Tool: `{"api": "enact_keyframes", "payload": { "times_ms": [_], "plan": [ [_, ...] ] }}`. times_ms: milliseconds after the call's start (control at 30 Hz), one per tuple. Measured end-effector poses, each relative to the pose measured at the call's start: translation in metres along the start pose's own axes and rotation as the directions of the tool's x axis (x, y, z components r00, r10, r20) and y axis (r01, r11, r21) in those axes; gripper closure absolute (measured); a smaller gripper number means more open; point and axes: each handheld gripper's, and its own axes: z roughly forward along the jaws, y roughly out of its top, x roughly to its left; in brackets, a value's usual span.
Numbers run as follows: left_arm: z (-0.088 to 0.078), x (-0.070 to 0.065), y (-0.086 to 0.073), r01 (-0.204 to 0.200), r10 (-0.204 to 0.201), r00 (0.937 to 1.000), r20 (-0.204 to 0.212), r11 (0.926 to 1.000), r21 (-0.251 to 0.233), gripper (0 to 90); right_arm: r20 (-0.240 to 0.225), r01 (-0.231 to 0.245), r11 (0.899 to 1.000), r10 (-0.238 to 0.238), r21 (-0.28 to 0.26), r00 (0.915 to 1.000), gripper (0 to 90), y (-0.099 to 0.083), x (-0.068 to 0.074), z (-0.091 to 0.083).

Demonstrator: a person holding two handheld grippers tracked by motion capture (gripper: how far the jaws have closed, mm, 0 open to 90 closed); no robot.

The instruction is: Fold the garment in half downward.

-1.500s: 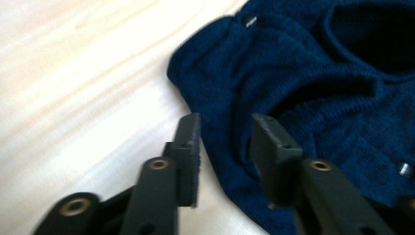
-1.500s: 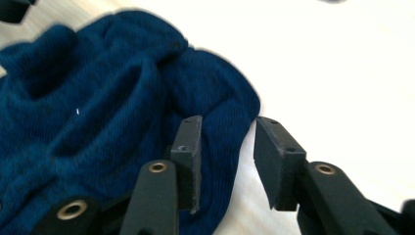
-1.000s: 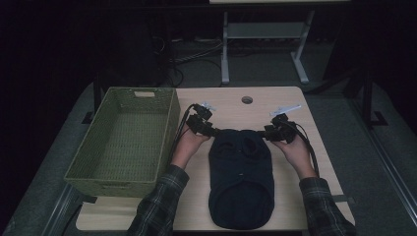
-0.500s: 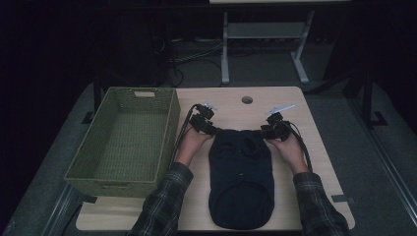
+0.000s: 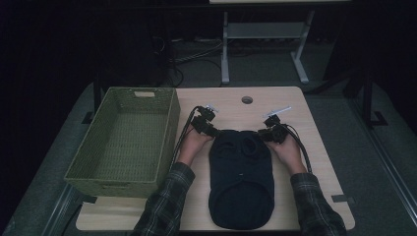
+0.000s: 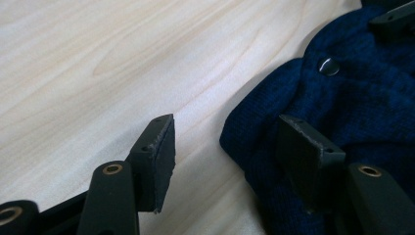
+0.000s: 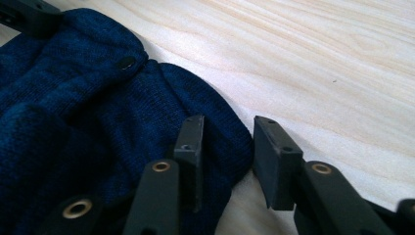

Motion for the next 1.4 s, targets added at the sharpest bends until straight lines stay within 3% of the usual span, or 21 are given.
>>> {"api": "enact_keyframes", "payload": {
  "times_ms": [167, 333, 400, 533, 700, 867, 1067, 1333, 1400],
  "plan": [
    [0.005, 0.001, -0.002, -0.006, 0.006, 0.9998, 0.018, 1.0, 0.006, 45.3, 0.006, 0.006, 1.0, -0.006, 0.009, 1.0, 70.2, 0.001, 0.002, 0.0],
    [0.006, 0.001, -0.003, 0.001, -0.002, 0.9972, 0.074, 0.9999, 0.01, 61.6, 0.01, 0.009, 1.0, -0.01, 0.012, 0.9999, 73.3, 0.002, 0.005, 0.001],
    [0.006, 0.001, -0.003, -0.014, 0.012, 0.9967, 0.08, 0.9997, 0.021, 67.7, 0.008, 0.005, 1.0, -0.006, 0.017, 0.9999, 74.7, 0.002, 0.005, 0.001],
    [0.006, -0.001, -0.003, -0.005, 0.004, 0.9963, 0.086, 0.9998, 0.02, 76.9, 0.014, 0.01, 1.0, -0.01, 0.025, 0.9998, 77.2, 0.003, 0.006, 0.001],
    [0.005, -0.007, -0.003, -0.011, 0.01, 0.9986, 0.052, 0.9998, 0.016, 79.5, 0.028, 0.024, 0.999, -0.025, 0.031, 0.9993, 79.0, 0.005, 0.01, 0.0],
    [0.001, -0.003, -0.006, 0.053, -0.051, 0.9956, 0.078, 0.9984, -0.018, 80.3, 0.034, 0.028, 0.999, -0.029, 0.032, 0.999, 79.7, 0.007, 0.01, -0.002],
    [-0.009, -0.004, 0.002, 0.058, -0.054, 0.9959, 0.073, 0.997, -0.052, 80.7, 0.031, 0.014, 1.0, -0.014, 0.025, 0.9994, 79.8, 0.01, 0.008, -0.009],
    [-0.029, -0.006, 0.014, 0.06, -0.053, 0.9966, 0.063, 0.9908, -0.121, 80.7, 0.054, 0.046, 0.998, -0.043, -0.039, 0.9976, 79.9, 0.028, 0.01, -0.036],
    [-0.034, -0.007, 0.018, 0.045, -0.039, 0.998, 0.05, 0.9909, -0.127, 80.8, 0.054, 0.046, 0.998, -0.044, -0.046, 0.9976, 79.9, 0.031, 0.01, -0.039]
  ]
}}
